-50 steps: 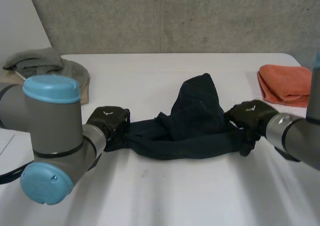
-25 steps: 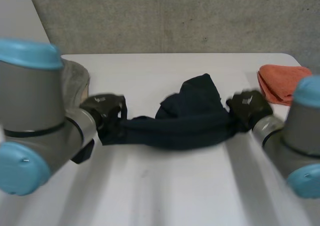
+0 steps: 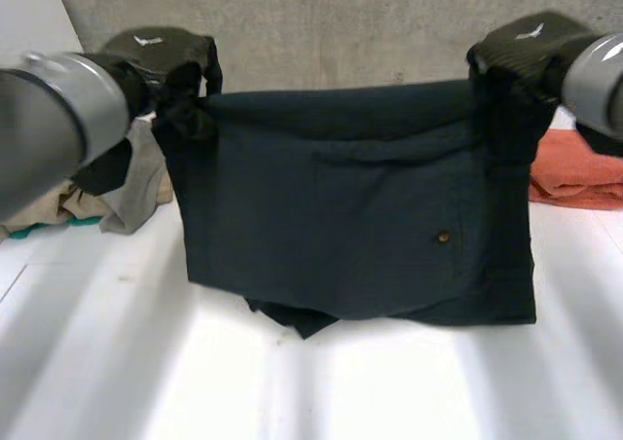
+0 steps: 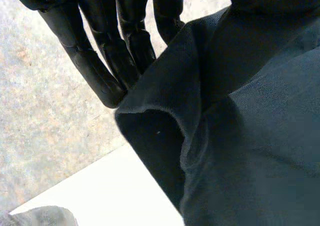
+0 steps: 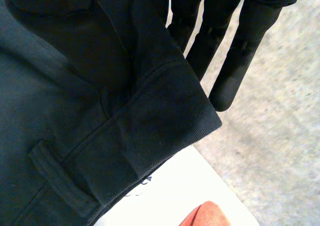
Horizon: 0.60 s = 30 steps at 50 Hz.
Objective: Fold the laundry.
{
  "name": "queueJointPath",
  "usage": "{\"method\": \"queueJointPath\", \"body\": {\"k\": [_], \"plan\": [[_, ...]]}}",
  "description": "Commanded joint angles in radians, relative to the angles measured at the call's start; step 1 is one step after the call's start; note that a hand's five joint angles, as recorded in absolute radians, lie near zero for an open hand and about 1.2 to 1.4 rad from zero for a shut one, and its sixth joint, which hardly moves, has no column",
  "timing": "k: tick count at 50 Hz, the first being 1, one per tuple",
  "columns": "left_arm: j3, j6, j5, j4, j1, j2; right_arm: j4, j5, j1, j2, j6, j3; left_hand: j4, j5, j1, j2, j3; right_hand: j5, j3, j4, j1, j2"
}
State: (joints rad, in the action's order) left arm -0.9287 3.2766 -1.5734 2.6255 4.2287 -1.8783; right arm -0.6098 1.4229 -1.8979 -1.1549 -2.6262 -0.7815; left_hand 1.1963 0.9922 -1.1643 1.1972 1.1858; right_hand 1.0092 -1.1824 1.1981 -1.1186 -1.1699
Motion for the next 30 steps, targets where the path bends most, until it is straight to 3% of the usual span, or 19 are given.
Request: {"method": "queueJointPath", "body": {"k": [1,5,10,13,19,25,30], "plan": [[0.152,0.031,0.003,0.260,0.037,-0.166,0.309,0.094,-0.044,0.132,0.014,0.051,0.200,0.230,-0.232,0.199,0.210,0.213,-0.214,0.198,-0.278,-0.226],[0.280,-0.003,0.019,0.584,0.057,-0.177,0.671,0.149,-0.053,0.130,-0.017,0.108,0.200,0.230,-0.232,0.199,0.210,0.213,-0.214,0.198,-0.278,-0.226],[0.271,-0.090,0.061,0.783,0.059,-0.122,0.939,0.145,-0.061,0.077,-0.069,0.102,0.200,0.230,-0.232,0.199,0.210,0.213,-0.214,0.198,-0.278,-0.226],[0.219,-0.117,0.067,0.756,0.059,-0.093,0.915,0.117,-0.064,0.066,-0.074,0.105,0.200,0.230,-0.232,0.199,0.210,0.213,-0.214,0.198,-0.278,-0.226],[-0.027,-0.114,0.032,0.645,0.082,-0.006,0.688,0.074,-0.049,0.057,-0.097,0.056,0.200,0.230,-0.232,0.199,0.210,0.213,-0.214,0.198,-0.278,-0.226],[-0.399,-0.106,0.035,0.620,0.074,0.088,0.464,-0.002,-0.003,0.058,-0.115,-0.169,0.200,0.230,-0.232,0.199,0.210,0.213,-0.214,0.198,-0.278,-0.226],[-0.643,-0.083,0.068,0.642,0.040,0.071,0.470,-0.116,0.011,0.093,-0.071,-0.419,0.200,0.230,-0.232,0.199,0.210,0.213,-0.214,0.198,-0.278,-0.226]]}}
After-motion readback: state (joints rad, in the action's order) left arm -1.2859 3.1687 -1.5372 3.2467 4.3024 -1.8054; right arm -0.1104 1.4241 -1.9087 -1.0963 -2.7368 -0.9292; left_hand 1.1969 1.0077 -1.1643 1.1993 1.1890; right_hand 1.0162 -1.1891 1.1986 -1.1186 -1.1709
